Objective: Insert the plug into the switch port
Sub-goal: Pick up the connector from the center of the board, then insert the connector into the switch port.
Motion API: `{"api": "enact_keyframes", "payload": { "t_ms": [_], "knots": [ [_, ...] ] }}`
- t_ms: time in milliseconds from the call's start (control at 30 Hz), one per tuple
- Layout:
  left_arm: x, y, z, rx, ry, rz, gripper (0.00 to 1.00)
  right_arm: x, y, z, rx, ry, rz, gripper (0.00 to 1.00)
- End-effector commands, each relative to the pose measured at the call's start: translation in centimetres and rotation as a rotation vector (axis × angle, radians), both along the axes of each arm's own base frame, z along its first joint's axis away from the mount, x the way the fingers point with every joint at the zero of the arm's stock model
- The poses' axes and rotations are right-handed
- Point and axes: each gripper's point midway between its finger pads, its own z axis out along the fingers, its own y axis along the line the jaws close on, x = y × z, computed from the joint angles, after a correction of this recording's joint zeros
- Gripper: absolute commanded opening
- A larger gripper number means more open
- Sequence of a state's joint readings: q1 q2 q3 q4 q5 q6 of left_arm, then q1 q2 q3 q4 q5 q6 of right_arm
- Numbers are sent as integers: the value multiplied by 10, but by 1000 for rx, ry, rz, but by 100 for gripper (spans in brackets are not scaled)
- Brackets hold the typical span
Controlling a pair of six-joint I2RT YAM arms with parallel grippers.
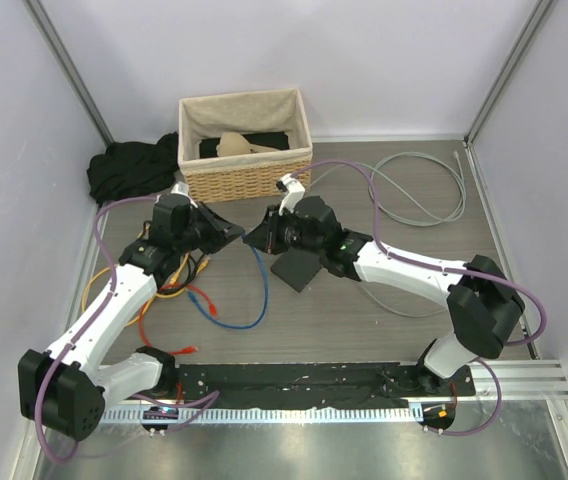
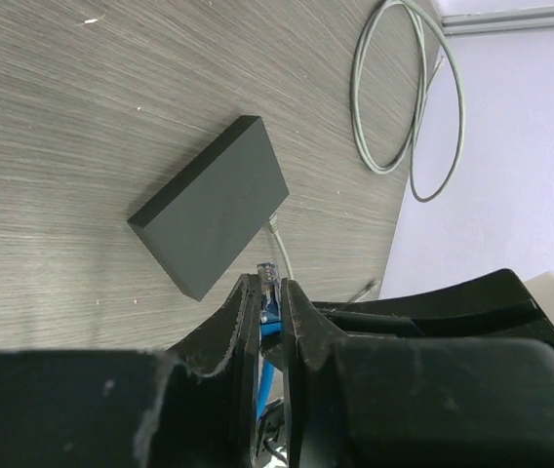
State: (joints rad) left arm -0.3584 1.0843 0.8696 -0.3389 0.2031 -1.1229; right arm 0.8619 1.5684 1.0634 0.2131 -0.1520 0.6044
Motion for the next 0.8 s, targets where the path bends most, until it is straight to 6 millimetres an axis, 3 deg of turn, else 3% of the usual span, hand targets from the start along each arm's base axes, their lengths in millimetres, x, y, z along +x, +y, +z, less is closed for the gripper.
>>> {"api": "enact_keyframes", "payload": {
  "t_ms": [0,67,200,267,333,367,433,467,533,567,733,767],
  "knots": [
    [0,-8,19,-29,-88,-50,16,2,0,34,41,-103,3,1],
    [-1,-9,18,-8,-102,-78,22,-1,-5,33,22,-123,12,1],
    [1,-7,19,57,-142,-108,43,-12,-24,4,-104,-150,44,1],
    [3,-4,16,109,-160,-128,56,-19,-42,-23,-213,-164,63,1],
    [10,-2,17,147,-179,-134,66,-24,-61,-32,-288,-213,69,1],
    [11,-2,15,169,-184,-144,69,-31,-75,-54,-353,-193,79,1],
    [20,-2,11,229,-202,-182,78,-35,-91,-58,-399,-231,62,1],
    [22,-2,7,247,-199,-196,81,-43,-108,-81,-479,-211,76,1],
    [29,-6,6,285,-220,-248,87,-42,-128,-85,-542,-239,18,1],
    [34,-9,-6,300,-196,-270,89,-45,-141,-96,-593,-237,10,1],
    [55,-28,-24,345,-193,-402,95,-37,-175,-106,-694,-253,-135,1],
    [59,-31,-41,357,-153,-424,95,-36,-178,-105,-709,-252,-148,1]
  ]
}}
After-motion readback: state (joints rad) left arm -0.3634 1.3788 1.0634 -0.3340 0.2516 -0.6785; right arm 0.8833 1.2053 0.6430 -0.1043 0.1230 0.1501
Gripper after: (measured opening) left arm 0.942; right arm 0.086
